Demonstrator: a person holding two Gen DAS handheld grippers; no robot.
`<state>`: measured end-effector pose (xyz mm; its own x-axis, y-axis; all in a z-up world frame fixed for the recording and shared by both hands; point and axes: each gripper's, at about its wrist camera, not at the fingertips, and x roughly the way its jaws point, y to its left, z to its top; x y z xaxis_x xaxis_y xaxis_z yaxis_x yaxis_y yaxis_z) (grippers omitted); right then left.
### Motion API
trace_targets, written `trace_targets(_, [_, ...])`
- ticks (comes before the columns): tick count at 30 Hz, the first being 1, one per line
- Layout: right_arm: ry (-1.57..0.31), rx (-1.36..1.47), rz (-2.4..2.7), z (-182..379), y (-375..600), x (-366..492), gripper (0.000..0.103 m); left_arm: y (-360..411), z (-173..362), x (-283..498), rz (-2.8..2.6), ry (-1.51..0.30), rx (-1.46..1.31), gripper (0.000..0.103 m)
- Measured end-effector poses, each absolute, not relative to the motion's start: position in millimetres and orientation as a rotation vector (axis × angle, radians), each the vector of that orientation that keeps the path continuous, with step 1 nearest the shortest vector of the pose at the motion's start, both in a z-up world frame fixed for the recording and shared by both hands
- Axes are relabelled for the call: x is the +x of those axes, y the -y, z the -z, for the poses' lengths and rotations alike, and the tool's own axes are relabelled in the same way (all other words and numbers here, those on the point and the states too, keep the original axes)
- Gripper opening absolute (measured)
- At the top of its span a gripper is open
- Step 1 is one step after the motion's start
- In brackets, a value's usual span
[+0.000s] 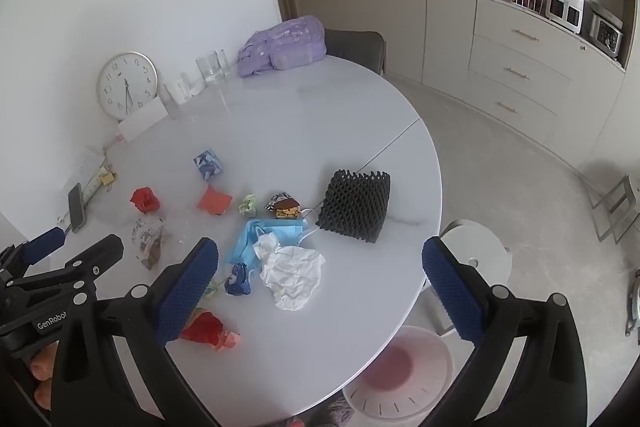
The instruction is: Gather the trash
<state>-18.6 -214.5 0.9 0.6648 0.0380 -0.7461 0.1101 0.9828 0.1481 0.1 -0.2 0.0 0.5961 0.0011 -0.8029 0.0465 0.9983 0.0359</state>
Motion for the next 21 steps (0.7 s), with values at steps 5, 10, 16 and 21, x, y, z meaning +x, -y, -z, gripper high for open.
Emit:
trace_targets(5, [-0.850,0.179,0.043,-3.1,209.7,-20.9,0.101,-2.3,0.2,0.0,0.040,-0.935,0.044,0.095])
trace_targets(10, [-0.854,0.166,0.049,-7.5,205.3,-22.1,0.101,-4.0,7.4,4.3,0.046,-0.943,0.047,0.095])
trace_targets(16, [-0.862,0.164,0.059,-5.3,203.3,-21.5,0.101,-7.5,11.4,0.8,0.051,-0.943,0.049,0.095])
trace_targets(21, [-0.865,0.158,0.061,-5.7,201.5,-22.0,0.101,-7.6,11.5,0.1,0.051,-0.946,0.048,0.095])
